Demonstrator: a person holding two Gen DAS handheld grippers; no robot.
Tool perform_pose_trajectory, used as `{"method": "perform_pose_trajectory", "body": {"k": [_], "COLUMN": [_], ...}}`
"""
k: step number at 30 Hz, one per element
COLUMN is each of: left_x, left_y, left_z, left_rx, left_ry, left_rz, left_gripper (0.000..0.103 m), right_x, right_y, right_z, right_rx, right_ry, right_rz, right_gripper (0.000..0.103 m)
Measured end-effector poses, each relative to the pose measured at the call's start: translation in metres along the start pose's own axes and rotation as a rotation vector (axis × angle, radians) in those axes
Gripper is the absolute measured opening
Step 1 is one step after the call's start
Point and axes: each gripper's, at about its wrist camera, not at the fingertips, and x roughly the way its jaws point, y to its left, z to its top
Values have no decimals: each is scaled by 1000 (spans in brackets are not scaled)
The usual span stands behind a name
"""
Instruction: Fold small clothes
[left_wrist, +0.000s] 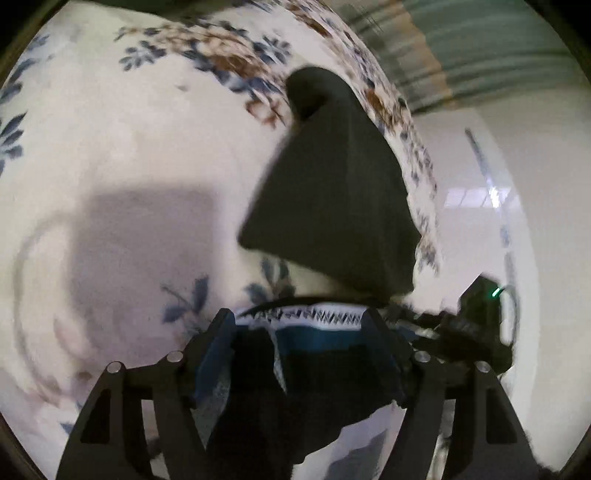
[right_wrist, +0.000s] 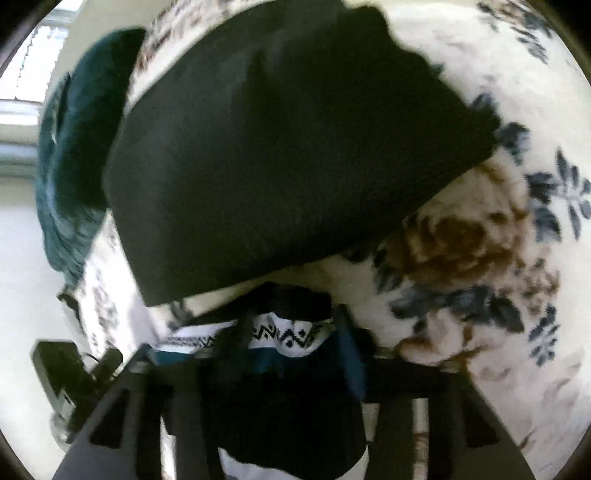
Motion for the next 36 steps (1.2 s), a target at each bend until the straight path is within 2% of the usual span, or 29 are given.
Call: {"method": "perform_pose_trajectory", "body": {"k": [1,2,4,5,6,7,9,11,13,15,16,17,19,22,23,25,28,29,31,32,36], "left_x": [4,9,19,17,14,11,4,-1,-4,-13,-16,-20,-35,-59,-72,-88,-120,-132,-143,-148,-155], "left_y": [-3,-4,1,6,11,19,31,36,36,31,27,21,10,-3,-9,-16,-22,-20,-14,-7,19], "left_z": [-1,-1,1,3,6,9,14,16,16,12,9,6,-6,-31,-49,-77,-138,-168,-209,-241,-329], "left_rx": [20,40,34,24,5,-21,-48,-58,-71,-59,-50,-42,-25,-7,-6,6,14,12,-6,-35,-127], "left_ry": [1,6,22,7,-10,-17,-42,-49,-32,-26,-31,-37,-61,-67,-68,-56,-28,-11,33,72,184], "left_rz": [23,45,94,106,116,106,116,98,49,31,15,-10,-41,-57,-73,-58,-11,26,44,74,125], "left_gripper": [41,3,4,3,3,3,1,1,5,19,44,65,67,67,67,67,67,67,67,67,67], "right_x": [-1,0,10,16,16,19,23,29,33,29,23,18,4,-23,-30,-50,-76,-80,-86,-87,-80], "right_y": [-1,-2,-4,-3,-4,1,2,-4,0,-1,0,-2,0,0,-3,-11,-35,-41,-59,-68,-112], "right_z": [-1,-1,-3,-4,-4,-5,-4,-2,-6,-8,-12,-14,-26,-55,-66,-100,-157,-175,-226,-246,-351], "right_rx": [3,8,14,-2,-15,-53,-73,-48,-57,-34,-24,-23,-32,-48,-44,-41,-38,-36,-22,-15,38], "right_ry": [1,13,49,69,71,59,31,31,46,65,75,76,81,87,90,109,159,176,221,243,366], "right_rz": [13,14,14,8,10,-4,-43,-47,-44,-17,1,14,26,38,52,77,107,113,105,104,81], "right_gripper": [51,51,51,44,31,6,6,6,7,12,22,38,55,56,56,58,59,59,59,59,59]}}
